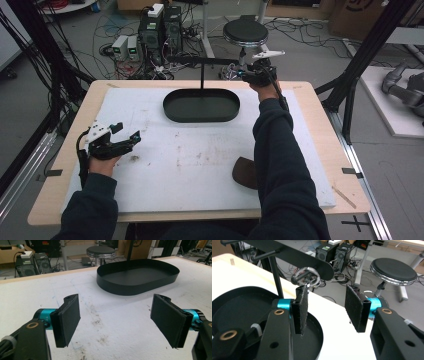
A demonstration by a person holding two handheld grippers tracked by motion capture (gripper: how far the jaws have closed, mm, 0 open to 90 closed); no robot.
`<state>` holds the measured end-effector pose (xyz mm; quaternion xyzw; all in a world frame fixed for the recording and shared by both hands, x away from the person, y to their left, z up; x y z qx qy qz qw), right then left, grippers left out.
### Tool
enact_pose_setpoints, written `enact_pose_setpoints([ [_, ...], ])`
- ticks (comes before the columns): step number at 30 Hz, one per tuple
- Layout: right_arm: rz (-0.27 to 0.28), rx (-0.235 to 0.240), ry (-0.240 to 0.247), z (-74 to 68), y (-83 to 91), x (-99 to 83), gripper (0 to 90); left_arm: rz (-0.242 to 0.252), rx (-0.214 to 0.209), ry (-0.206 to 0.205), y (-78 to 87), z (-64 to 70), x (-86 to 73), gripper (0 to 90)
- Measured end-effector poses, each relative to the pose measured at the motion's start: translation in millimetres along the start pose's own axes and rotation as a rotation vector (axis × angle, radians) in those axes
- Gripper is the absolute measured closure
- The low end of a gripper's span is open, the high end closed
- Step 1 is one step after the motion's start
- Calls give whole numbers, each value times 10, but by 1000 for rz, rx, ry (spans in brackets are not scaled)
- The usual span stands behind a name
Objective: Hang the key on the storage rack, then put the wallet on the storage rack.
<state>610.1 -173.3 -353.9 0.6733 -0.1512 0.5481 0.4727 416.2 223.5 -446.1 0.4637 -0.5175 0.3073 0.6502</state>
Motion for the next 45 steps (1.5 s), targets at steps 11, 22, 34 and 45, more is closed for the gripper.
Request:
enact_pose_setpoints([
  [11, -53, 112, 40, -103, 739, -183, 299, 18, -30, 6, 16, 51, 30, 237],
  [22, -235, 164, 76, -445, 1336, -770, 203, 29, -51, 7, 33, 110, 51, 217],
  [34, -165, 186, 131, -536, 1596, -669, 209, 32, -41, 21, 19, 87, 61, 223],
  [45, -153, 155, 107, -309, 1889, -786, 256, 38, -38, 19, 14, 85, 71, 224],
])
Point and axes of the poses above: each handheld gripper's, and its own axes: y roughly backward along the jaws, x roughly out of its top, z roughly to its right, the point moved 9 cm from there along -y, roughly forward along the jaws, and after that the axes turned 5 degrees about x, right-handed, at the moved point
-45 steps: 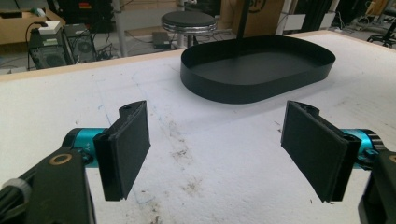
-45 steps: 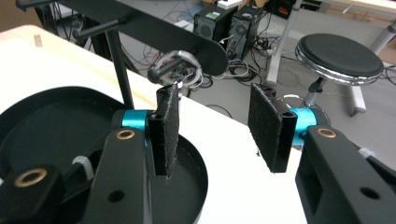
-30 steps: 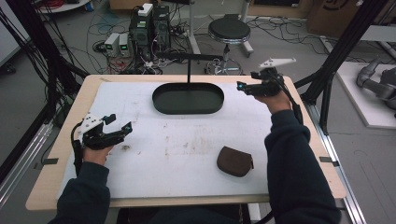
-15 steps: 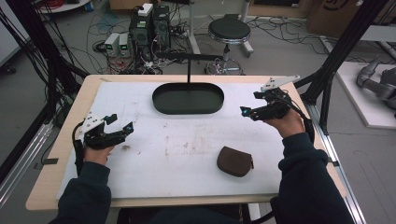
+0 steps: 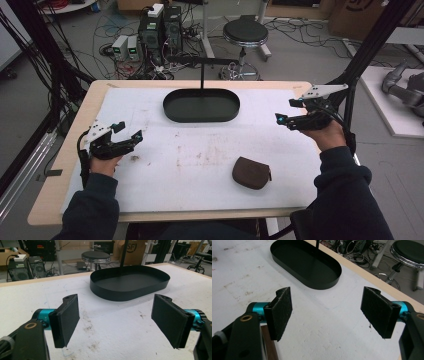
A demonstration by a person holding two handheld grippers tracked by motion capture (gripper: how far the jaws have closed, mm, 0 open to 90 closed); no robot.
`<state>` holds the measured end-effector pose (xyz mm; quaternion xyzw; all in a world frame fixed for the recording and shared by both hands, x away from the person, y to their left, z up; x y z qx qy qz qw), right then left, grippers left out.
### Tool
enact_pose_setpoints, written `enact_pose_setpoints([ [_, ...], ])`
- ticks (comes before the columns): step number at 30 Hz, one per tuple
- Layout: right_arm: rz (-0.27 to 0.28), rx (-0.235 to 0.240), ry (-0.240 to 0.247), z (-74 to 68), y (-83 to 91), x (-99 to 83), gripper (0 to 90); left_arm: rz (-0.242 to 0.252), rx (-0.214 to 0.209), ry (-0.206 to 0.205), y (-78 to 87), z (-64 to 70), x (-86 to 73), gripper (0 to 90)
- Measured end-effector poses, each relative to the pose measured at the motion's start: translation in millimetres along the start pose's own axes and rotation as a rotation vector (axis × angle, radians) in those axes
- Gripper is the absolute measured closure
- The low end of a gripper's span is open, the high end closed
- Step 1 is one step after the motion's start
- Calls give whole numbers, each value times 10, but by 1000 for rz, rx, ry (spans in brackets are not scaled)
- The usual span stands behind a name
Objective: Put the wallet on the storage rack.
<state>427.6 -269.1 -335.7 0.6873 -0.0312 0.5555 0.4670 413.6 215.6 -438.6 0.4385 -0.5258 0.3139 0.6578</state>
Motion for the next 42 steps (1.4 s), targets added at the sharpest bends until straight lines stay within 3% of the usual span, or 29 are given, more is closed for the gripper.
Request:
enact_pose_setpoints([
  [5, -3, -2, -16, 37, 86, -59, 257, 1, -3, 0, 2, 7, 4, 224],
  [9, -32, -57, -6, 114, 248, -187, 255, 3, -6, 1, 12, 21, 8, 224],
  [14, 9, -90, -37, 150, 368, -343, 236, 8, -5, -9, 30, 50, 26, 224],
  [20, 76, -86, -73, 115, 372, -502, 228, 2, -9, -15, 32, 76, 10, 224],
  [28, 115, -49, -71, -95, 169, -682, 216, 5, -10, -19, 79, 126, 7, 224],
  [29, 119, -22, -69, -196, 79, -723, 216, 6, -9, -21, 82, 133, 9, 224],
  [33, 119, 13, -76, -316, -62, -775, 216, 6, -13, -30, 72, 164, 20, 224],
  [35, 109, 45, -80, -394, -179, -818, 216, 8, -15, -31, 51, 183, 31, 224],
  [36, 81, 84, -75, -495, -316, -877, 216, 7, -17, -32, 37, 190, 31, 224],
  [42, 20, 180, -77, -711, -611, -1064, 216, -11, -27, -34, -57, 206, 3, 224],
])
Point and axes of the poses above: each handheld gripper's, and its own axes: y roughly backward along the jaws, x roughly out of its top, z roughly to its right, the point moved 9 cm from there along -y, roughly forward along the jaws, and after that the axes turned 5 degrees about x, right-handed, at the moved point
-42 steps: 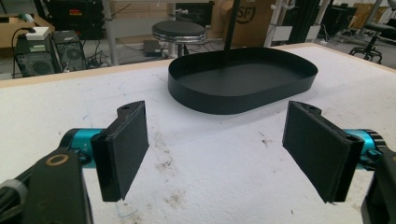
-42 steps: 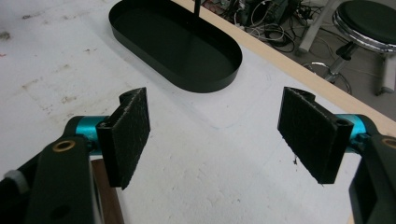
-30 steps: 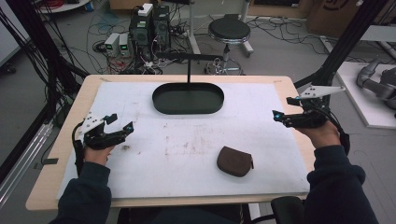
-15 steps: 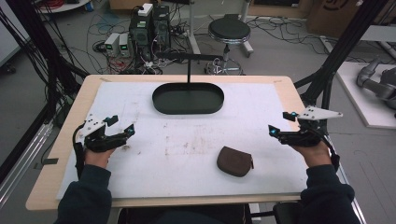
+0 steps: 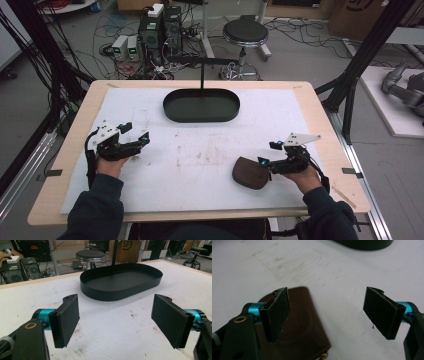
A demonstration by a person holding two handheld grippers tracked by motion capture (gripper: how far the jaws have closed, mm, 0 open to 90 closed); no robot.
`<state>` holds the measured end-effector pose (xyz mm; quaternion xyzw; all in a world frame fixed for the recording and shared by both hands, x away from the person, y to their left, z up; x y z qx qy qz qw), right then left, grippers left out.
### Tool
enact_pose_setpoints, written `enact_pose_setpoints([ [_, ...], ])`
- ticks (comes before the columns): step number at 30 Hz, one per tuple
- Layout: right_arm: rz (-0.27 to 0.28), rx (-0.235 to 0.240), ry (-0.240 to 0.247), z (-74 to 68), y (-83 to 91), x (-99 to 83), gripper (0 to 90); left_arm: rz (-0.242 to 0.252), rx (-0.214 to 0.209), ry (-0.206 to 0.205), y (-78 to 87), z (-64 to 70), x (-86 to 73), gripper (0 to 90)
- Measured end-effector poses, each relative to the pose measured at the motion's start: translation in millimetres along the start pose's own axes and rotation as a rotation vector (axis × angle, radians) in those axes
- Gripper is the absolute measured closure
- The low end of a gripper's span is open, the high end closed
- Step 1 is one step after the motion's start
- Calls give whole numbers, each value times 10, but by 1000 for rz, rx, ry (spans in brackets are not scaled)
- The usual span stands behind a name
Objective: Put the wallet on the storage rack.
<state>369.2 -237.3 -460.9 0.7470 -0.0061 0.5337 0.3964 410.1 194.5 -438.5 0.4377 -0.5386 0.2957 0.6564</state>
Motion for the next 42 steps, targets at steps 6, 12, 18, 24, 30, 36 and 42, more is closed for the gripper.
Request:
enact_pose_setpoints([
  [6, -81, 96, 20, -123, -228, -181, 216, -3, 5, 1, -5, -19, -4, 224],
  [12, -133, 167, 15, -167, -366, -245, 177, -1, 9, -2, 29, -18, -10, 224],
  [18, -153, 234, -84, -138, -426, -288, 157, -8, 9, -3, 35, -17, -23, 224],
  [24, -170, 334, -143, -180, -426, -274, 378, -15, 5, -5, 12, 0, -37, 224],
  [30, -150, 265, -99, -103, -420, -150, 507, -15, 10, 0, 9, -9, -37, 226],
  [36, -123, 164, -79, 46, -435, -27, 558, -15, 11, 3, 21, -21, -39, 226],
  [42, -71, 13, -50, 269, -400, 184, 653, -16, 9, 4, 21, -18, -41, 226],
])
Point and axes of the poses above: each handheld gripper's, and its own axes: y roughly backward along the jaws, x roughly out of its top, z roughly to its right, the point moved 9 cm from there along -y, roughly forward along the jaws, and after that the axes turned 5 degrees about x, right-handed, at the moved point
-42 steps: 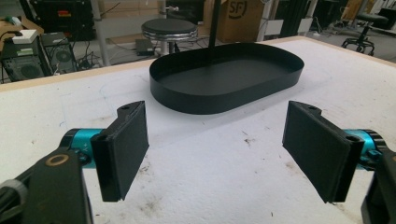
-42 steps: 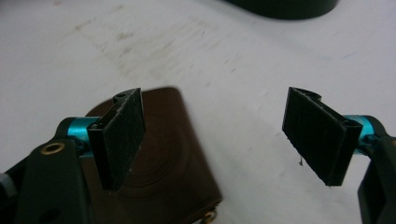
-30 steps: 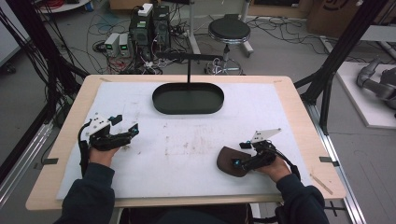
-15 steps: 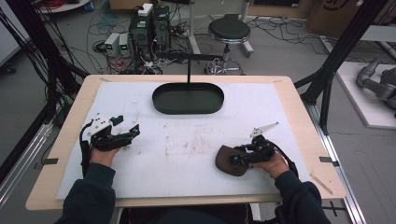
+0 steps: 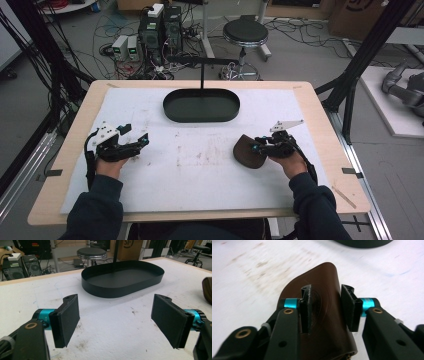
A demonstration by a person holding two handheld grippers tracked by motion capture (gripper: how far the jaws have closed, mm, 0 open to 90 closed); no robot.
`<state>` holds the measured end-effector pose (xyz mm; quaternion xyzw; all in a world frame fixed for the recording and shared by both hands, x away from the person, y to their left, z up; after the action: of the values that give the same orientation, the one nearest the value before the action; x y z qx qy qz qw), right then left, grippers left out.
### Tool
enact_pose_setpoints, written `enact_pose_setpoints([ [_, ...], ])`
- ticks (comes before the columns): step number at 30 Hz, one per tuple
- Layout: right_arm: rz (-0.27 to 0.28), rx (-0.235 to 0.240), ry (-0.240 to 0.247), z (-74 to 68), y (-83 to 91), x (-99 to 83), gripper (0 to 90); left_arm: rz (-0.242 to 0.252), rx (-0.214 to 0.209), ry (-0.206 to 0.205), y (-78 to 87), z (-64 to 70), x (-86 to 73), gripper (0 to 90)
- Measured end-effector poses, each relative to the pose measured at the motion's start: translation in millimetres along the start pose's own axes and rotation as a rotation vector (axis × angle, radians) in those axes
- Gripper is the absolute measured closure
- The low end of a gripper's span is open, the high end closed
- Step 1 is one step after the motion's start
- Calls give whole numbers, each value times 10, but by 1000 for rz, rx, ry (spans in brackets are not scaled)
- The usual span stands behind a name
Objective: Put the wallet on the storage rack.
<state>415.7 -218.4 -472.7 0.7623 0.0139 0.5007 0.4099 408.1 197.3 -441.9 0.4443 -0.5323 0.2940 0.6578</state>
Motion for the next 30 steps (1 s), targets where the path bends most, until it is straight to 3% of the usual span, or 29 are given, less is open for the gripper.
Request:
enact_pose_setpoints([
  [1, 0, 0, 0, 0, 0, 0, 653, 0, 0, 0, 0, 0, 0, 226],
  [7, 56, -148, 45, 138, 80, 151, 711, 1, 1, 5, 13, -13, -5, 227],
  [10, 59, -144, 51, 123, 85, 153, 711, 1, 0, 4, 16, -17, -7, 227],
  [11, 76, -103, 65, 78, 91, 166, 711, 1, 1, 4, 17, -18, -6, 227],
  [12, 76, -103, 65, 78, 91, 166, 711, 1, 1, 3, 18, -19, -7, 227],
  [13, 72, -75, 66, 43, 80, 162, 711, 2, 0, 4, 20, -18, -5, 228],
  [18, 55, -176, 216, -107, 71, 216, 726, 4, 3, 7, 29, -29, -2, 228],
  [22, 50, -252, 255, -77, 113, 244, 733, 6, 5, 11, 31, -42, -4, 228],
  [26, 61, -235, 242, -70, 108, 241, 724, 4, 4, 9, 29, -39, -5, 228],
  [27, 76, -213, 239, -88, 106, 247, 720, 3, 3, 9, 28, -35, -7, 228],
  [28, 125, -141, 209, -148, 104, 259, 711, 3, 3, 9, 28, -34, -7, 228],
  [30, 133, -122, 204, -168, 105, 258, 706, 3, 2, 9, 28, -31, -6, 228],
])
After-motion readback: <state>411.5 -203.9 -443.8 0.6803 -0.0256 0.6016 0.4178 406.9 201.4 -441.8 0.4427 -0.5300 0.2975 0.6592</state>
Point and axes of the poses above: each handheld gripper's, and its own axes: y roughly backward along the jaws, x roughly out of its top, z roughly to its right, the point moved 9 cm from there along -y, roughly forward along the jaws, and after that the axes turned 5 degrees about x, right-handed, at the moved point
